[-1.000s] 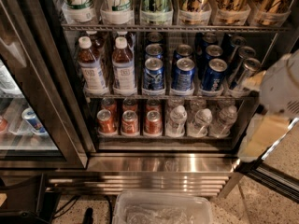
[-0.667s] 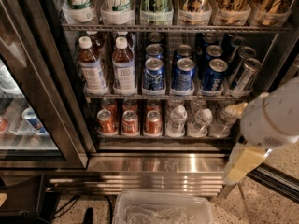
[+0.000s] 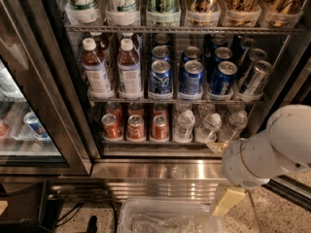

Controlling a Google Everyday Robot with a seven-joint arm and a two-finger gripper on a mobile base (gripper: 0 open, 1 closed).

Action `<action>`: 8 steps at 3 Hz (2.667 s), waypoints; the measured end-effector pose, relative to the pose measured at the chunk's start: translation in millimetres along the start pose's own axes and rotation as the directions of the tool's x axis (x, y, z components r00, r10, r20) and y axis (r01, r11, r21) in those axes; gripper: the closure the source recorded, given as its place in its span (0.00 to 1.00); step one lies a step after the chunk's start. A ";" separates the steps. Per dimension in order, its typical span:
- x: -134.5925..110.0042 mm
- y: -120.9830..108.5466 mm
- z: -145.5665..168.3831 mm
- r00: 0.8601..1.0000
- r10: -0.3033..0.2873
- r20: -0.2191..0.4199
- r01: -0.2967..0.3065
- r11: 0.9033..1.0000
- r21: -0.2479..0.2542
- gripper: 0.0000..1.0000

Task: Pick coke can from bottom shelf of fridge

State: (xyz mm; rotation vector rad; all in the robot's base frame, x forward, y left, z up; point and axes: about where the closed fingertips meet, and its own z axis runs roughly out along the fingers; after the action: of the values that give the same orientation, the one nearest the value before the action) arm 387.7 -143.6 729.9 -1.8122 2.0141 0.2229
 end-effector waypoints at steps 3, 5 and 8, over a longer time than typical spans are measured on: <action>-3.7 16.0 52.9 0.995 0.056 0.086 -0.053 0.998 -0.042 0.00; -12.9 -14.7 173.8 0.974 0.060 0.220 -0.072 0.996 0.047 0.00; -37.1 -43.1 197.7 0.930 0.083 0.359 -0.161 0.968 0.194 0.00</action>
Offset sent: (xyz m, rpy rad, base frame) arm -0.0048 0.0086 -0.0163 0.0814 0.0263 -0.0071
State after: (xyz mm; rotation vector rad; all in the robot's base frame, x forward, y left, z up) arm 471.6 -38.7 574.1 -1.4003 1.8199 0.3193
